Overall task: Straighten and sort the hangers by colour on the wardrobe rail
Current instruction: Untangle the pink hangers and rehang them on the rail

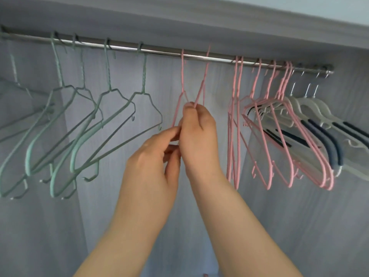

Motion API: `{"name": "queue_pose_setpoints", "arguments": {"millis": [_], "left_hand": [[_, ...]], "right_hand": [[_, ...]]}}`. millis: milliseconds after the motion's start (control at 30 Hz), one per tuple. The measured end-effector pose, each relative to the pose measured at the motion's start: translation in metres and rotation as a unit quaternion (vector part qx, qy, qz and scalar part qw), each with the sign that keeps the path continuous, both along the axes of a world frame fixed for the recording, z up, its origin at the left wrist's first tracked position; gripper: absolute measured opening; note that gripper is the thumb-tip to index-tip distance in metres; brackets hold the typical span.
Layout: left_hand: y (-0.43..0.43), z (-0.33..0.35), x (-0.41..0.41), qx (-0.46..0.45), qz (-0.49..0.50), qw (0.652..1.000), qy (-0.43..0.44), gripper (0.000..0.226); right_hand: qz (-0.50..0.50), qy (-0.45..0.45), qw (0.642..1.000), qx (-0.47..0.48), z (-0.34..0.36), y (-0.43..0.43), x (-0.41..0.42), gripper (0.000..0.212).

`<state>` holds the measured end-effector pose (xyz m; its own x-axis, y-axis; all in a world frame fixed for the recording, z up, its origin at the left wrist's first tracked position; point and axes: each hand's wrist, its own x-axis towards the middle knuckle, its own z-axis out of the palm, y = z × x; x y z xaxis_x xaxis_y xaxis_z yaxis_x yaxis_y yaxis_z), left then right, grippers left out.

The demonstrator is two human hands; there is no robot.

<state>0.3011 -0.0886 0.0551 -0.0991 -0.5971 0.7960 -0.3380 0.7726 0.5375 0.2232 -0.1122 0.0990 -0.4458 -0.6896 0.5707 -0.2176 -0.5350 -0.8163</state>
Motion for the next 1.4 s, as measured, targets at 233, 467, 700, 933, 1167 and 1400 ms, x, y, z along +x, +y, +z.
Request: {"name": "queue_pose_setpoints", "arguments": {"millis": [233, 467, 700, 933, 1167, 1400], "left_hand": [[-0.004, -0.014, 0.005, 0.028, -0.053, 0.998, 0.028, 0.035], [0.000, -0.025, 0.017, 0.032, -0.082, 0.996, 0.030, 0.031], [0.003, -0.032, 0.029, 0.022, -0.119, 0.991, 0.056, 0.034], [0.006, -0.045, 0.036, 0.018, -0.141, 0.987, 0.073, 0.032], [0.002, -0.082, 0.039, 0.109, -0.155, 0.982, 0.015, 0.034], [-0.024, -0.129, 0.034, 0.253, -0.098, 0.960, -0.064, 0.044]], "right_hand": [[-0.030, 0.016, 0.999, -0.002, 0.026, -0.012, -0.001, 0.035], [-0.058, 0.009, 0.998, 0.002, 0.017, -0.013, -0.001, 0.039], [-0.073, -0.024, 0.997, 0.029, 0.049, -0.013, 0.003, 0.047], [-0.016, -0.117, 0.988, 0.102, 0.013, -0.004, 0.002, 0.034], [0.007, 0.009, 0.984, 0.181, -0.071, 0.064, -0.011, 0.037], [0.013, 0.058, 0.971, 0.231, -0.125, 0.094, -0.055, 0.028]]}}
